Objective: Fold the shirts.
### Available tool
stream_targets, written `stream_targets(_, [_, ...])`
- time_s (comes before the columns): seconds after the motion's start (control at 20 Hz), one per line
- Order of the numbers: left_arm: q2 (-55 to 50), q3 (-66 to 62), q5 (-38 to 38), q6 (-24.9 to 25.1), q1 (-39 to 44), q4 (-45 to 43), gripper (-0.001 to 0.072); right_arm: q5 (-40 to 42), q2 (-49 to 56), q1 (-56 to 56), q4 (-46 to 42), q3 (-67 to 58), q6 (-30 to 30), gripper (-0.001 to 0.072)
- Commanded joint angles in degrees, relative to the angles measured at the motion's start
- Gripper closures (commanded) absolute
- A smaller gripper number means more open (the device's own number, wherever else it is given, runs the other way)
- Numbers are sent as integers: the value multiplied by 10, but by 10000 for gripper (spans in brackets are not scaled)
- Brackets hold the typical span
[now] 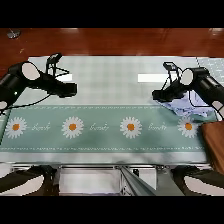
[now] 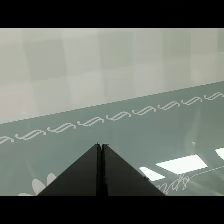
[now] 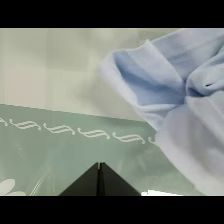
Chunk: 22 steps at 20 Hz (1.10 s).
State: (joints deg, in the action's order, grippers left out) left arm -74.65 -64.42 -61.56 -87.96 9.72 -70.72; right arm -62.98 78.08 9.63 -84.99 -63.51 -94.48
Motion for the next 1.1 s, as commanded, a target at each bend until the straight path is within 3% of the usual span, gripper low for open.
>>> stream_targets(0.0, [0,0,0,0,-1,0,683,0,0,1,0,0,0,679])
stream_targets(0.2, [0,0,0,0,-1,0,682,16,0,1,0,0,0,679])
stream_targets(0.35, [0,0,2,0,0,0,682,82,0,1,-36,0,0,671])
stream_targets(0.4, [0,0,19,0,0,0,682,104,0,1,-62,0,0,514])
stream_targets(0.45, [0,0,51,0,-1,0,682,126,1,1,-93,0,-11,122])
stream_targets(0.5, [0,0,81,0,-1,0,682,151,1,0,-136,0,-37,86])
stream_targets(0.6, [0,0,122,0,0,4,682,183,1,-8,-233,0,-103,85])
stream_targets(0.7, [-4,0,155,0,-1,4,655,189,1,-41,-277,0,-152,85])
stream_targets(0.75, [-7,0,167,0,-1,4,422,183,1,-65,-275,0,-170,85])
stream_targets(0.8, [-13,0,173,0,0,4,27,165,1,-93,-268,0,-192,85])
stream_targets(1.05, [-48,0,170,-1,0,4,3,23,37,-194,-227,1,-190,86])
